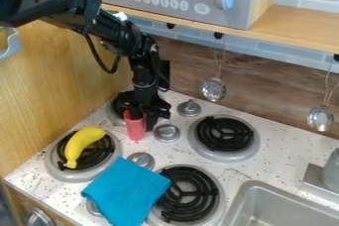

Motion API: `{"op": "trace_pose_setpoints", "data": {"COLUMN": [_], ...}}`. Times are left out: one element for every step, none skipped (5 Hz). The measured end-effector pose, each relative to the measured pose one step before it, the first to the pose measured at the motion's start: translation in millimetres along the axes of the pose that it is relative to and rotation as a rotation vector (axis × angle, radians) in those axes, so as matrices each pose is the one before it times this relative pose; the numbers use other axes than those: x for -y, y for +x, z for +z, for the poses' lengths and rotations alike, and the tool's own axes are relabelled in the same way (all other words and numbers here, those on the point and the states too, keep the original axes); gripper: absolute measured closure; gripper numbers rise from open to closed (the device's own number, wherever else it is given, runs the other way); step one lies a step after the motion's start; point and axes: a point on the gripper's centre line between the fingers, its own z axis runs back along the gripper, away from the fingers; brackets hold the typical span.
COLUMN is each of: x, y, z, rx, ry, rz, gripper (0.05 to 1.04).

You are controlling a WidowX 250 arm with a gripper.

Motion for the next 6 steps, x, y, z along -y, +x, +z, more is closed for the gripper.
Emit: {"op": "trace_pose_setpoints", "data": {"x": [0.91,3.54,6.54,20.12,43.06,24.85], "y": [-0.51,-2.36,4.13,-9.51,-13.51,-10.89], "z": [-0.89,5.81,28.27,17.14,1.74,-5.89], "rx": [0.0014,-0.0038,0.0380,0.0036,-0.0127,-0.0279], "ry": [-0.0051,-0.0248,-0.0385,-0.0305,-0.0207,0.0002], "rz": [-0.0073,0.0051,0.0106,-0.0505,-0.1043,-0.0684], "gripper": [0.901,0.979,0.985,0.985,0.985,0.985]}}
